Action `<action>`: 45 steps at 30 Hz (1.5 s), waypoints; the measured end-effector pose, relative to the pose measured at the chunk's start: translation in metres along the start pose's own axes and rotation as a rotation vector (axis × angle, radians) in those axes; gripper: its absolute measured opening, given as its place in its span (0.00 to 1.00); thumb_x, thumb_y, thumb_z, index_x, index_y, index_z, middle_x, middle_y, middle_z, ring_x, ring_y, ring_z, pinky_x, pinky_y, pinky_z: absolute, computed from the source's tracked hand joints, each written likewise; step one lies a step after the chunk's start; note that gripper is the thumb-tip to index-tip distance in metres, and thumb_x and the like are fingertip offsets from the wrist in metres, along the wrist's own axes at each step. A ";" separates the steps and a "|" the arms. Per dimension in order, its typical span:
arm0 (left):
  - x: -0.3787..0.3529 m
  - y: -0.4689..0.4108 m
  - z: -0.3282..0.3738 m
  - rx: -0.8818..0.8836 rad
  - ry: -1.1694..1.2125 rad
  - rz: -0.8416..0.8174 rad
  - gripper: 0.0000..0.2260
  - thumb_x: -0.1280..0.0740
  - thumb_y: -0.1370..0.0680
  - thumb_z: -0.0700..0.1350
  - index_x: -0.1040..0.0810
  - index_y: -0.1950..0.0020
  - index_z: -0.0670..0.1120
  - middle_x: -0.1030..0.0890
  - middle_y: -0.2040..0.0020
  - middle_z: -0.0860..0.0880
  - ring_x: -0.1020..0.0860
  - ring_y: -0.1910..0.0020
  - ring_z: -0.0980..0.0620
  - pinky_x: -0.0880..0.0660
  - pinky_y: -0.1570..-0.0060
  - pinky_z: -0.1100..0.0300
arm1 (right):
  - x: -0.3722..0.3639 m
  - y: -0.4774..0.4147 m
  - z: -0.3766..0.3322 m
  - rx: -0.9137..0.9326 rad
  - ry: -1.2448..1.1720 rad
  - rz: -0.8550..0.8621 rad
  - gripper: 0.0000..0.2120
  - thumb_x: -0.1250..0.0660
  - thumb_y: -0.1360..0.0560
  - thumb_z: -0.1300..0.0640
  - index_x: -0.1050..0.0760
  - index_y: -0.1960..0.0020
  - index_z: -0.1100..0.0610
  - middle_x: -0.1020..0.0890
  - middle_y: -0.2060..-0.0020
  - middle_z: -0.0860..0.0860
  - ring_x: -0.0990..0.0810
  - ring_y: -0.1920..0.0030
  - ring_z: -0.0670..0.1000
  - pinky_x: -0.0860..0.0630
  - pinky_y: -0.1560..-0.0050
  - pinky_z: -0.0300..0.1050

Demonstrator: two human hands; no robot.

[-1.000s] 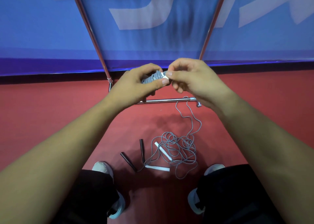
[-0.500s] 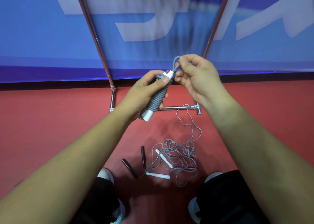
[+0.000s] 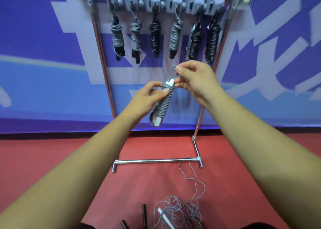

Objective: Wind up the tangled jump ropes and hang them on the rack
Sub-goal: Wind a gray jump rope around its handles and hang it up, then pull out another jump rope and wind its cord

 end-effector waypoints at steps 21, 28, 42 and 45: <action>0.027 -0.145 0.097 -0.157 -0.274 0.150 0.19 0.23 0.31 0.55 0.17 0.43 0.49 0.15 0.51 0.52 0.17 0.49 0.51 0.20 0.44 0.44 | 0.010 -0.149 -0.090 0.108 0.166 0.122 0.07 0.34 0.22 0.68 0.23 0.58 0.62 0.22 0.67 0.56 0.23 0.73 0.48 0.24 0.71 0.39; 0.031 -0.212 0.117 -0.137 -0.129 0.192 0.21 0.22 0.30 0.52 0.18 0.41 0.45 0.15 0.50 0.48 0.18 0.53 0.53 0.20 0.47 0.47 | 0.015 -0.215 -0.107 0.105 0.201 0.247 0.10 0.35 0.26 0.70 0.24 0.64 0.60 0.24 0.70 0.57 0.27 0.76 0.48 0.26 0.72 0.40; 0.038 -0.251 0.073 -0.099 -0.137 0.203 0.12 0.25 0.26 0.50 0.20 0.45 0.48 0.18 0.52 0.51 0.21 0.55 0.52 0.23 0.49 0.53 | 0.025 -0.247 -0.076 0.132 0.500 0.344 0.09 0.37 0.26 0.65 0.22 0.63 0.65 0.18 0.66 0.62 0.18 0.69 0.56 0.16 0.61 0.52; 0.037 -0.232 0.061 -0.088 -0.173 0.213 0.13 0.28 0.23 0.47 0.22 0.40 0.46 0.19 0.45 0.48 0.19 0.48 0.51 0.20 0.47 0.54 | 0.030 -0.214 -0.061 0.218 0.738 0.352 0.09 0.37 0.26 0.62 0.20 0.57 0.65 0.18 0.62 0.59 0.20 0.60 0.53 0.25 0.58 0.46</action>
Point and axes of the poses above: each hand's wrist, its own y-axis away from the middle knuckle, its own x-axis out of the back of the hand, z = x × y, the point moved 6 cm from there along -y, towards the middle knuckle
